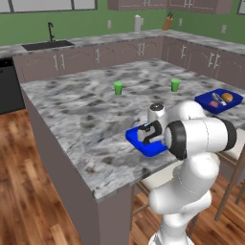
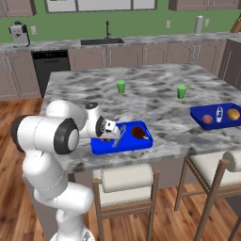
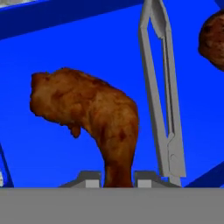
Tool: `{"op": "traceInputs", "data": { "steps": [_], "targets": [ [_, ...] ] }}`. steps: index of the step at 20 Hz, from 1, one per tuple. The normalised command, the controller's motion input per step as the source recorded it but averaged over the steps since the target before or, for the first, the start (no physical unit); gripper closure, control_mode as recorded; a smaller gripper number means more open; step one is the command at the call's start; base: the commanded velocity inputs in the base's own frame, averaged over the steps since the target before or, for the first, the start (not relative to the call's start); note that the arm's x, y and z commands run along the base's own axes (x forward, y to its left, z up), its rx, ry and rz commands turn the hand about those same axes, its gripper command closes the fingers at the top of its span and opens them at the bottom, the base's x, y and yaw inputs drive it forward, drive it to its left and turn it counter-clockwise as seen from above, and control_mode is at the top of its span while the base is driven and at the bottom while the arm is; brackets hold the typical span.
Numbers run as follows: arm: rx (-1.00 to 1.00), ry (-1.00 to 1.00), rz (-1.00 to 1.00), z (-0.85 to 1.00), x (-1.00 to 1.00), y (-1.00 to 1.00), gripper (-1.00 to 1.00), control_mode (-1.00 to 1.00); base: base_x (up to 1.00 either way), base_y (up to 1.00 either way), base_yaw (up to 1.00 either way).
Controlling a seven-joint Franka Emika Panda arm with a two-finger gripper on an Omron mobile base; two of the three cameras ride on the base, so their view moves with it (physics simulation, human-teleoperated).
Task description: Gather the potato and onion from the fridge and place them on a tray on the dining counter. Then gather the steak and chicken drumstick from the fridge and place them on the other tray.
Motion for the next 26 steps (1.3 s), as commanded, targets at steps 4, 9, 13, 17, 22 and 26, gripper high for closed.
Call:
{"op": "traceInputs", "data": {
  "steps": [4,9,13,17,22,26],
  "targets": [
    [0.03,0.00,0.00,-0.39,0.27,0.00,1.00,-1.00,0.00,0.00,0.00],
    [0.02,0.00,0.00,-0.35,0.22,0.00,-1.00,-1.00,0.00,0.00,0.00],
    [0.00,0.00,0.00,-0.01,0.00,0.02,-1.00,-1.00,0.00,0.00,0.00],
    [0.00,0.00,0.00,-0.06,0.21,0.25,-1.00,-1.00,0.00,0.00,0.00],
    [0.00,0.00,-0.01,0.37,-0.21,-0.02,-1.00,-1.00,0.00,0.00,0.00],
    [0.00,-0.15,-0.04,0.99,-0.77,-0.07,-1.00,-1.00,0.00,0.00,0.00]
  ]
}}
